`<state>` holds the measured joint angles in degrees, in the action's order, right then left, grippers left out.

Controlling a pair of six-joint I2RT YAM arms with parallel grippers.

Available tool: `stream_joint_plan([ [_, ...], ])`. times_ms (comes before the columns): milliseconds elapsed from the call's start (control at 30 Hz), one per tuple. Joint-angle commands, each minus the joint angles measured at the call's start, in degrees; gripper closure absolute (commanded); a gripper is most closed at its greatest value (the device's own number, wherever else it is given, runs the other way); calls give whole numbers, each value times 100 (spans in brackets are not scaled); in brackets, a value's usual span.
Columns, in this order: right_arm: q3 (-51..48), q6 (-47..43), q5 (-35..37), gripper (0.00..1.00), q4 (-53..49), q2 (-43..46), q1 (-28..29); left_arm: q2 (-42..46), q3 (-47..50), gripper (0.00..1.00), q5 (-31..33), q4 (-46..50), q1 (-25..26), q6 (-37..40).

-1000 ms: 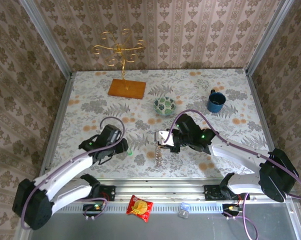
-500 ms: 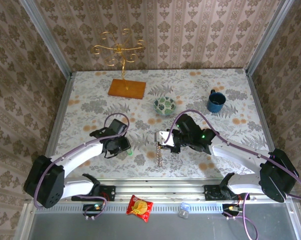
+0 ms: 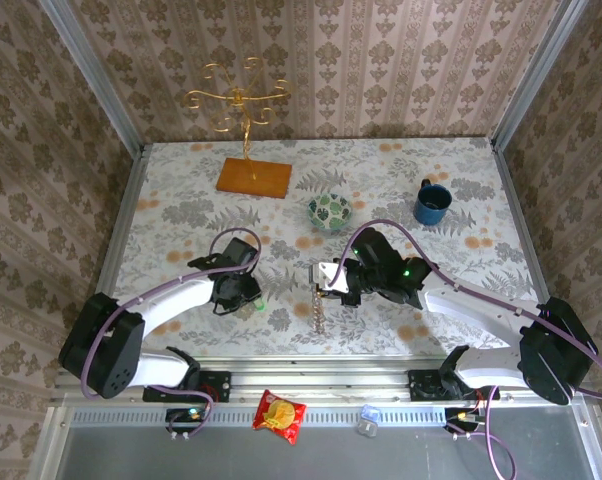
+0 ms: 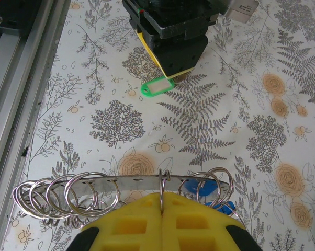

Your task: Put the keys on the keyring

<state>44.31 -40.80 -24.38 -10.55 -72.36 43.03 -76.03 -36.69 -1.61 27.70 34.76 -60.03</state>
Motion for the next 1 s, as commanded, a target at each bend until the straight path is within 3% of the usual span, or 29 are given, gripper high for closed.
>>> stream_joint_plan([
  [0, 130, -86, -129, 100, -167, 91, 20, -43, -88, 74, -13, -73, -40, -100],
  [567, 145, -73, -137, 100, -209, 109, 16, -156, -36, 79, -27, -329, -93, -70],
  [833, 155, -86, -137, 100, -236, 110, 22, -119, -5, 98, -8, -345, -110, -35],
  [967, 160, -81, -128, 100, -242, 108, 21, -79, 22, 100, -30, -345, -110, -30],
])
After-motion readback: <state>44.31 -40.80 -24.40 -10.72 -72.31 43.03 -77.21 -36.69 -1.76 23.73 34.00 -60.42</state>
